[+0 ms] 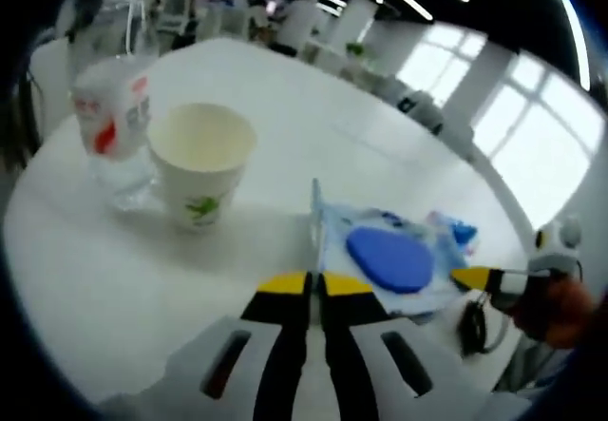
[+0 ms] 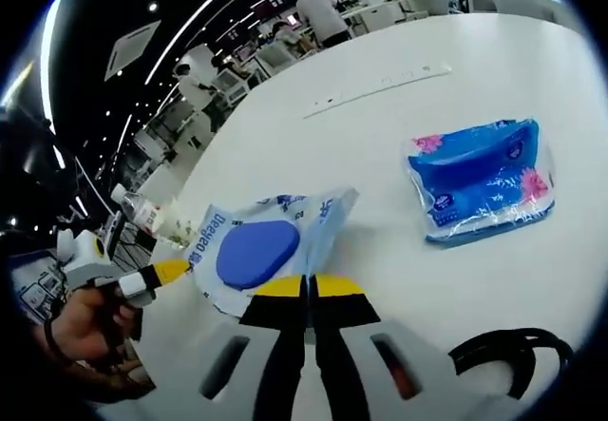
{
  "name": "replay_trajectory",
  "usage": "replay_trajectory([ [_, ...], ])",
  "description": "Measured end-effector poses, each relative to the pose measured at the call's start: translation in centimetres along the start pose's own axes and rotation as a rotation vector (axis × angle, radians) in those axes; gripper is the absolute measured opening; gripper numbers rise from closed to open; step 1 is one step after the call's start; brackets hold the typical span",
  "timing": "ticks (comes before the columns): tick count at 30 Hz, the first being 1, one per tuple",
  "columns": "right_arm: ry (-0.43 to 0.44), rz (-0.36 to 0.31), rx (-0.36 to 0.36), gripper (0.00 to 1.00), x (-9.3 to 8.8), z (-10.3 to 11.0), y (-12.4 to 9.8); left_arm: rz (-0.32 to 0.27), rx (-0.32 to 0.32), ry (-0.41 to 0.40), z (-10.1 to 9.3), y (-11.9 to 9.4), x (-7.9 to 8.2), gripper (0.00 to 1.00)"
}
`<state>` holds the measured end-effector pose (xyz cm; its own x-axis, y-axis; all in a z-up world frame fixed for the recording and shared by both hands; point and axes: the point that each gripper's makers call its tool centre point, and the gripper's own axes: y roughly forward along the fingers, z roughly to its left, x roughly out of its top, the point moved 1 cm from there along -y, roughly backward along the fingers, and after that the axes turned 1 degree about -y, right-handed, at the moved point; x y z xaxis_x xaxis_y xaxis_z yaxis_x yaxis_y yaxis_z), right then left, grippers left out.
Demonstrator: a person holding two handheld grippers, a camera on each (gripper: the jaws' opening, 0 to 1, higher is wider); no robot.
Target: Arrange the tabletop items into an orderly group along one side of the table until the central work area is clear of visible clutter.
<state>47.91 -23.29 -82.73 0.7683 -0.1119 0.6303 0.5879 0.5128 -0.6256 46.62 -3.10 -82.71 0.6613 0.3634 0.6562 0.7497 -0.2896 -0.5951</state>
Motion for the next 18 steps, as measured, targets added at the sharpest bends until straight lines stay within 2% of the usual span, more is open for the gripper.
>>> replay_trajectory([
  [11,-0.054,0.003,0.014,0.01,2.4,0.7,1.5,-0.064,0.03,-0.059,0.3,0.3,2.7,0.02],
  [18,-0.076,0.025,0.006,0.01,2.6,0.9,3.1,-0.066,0.074,-0.104,1.5,0.9,2.4,0.02],
])
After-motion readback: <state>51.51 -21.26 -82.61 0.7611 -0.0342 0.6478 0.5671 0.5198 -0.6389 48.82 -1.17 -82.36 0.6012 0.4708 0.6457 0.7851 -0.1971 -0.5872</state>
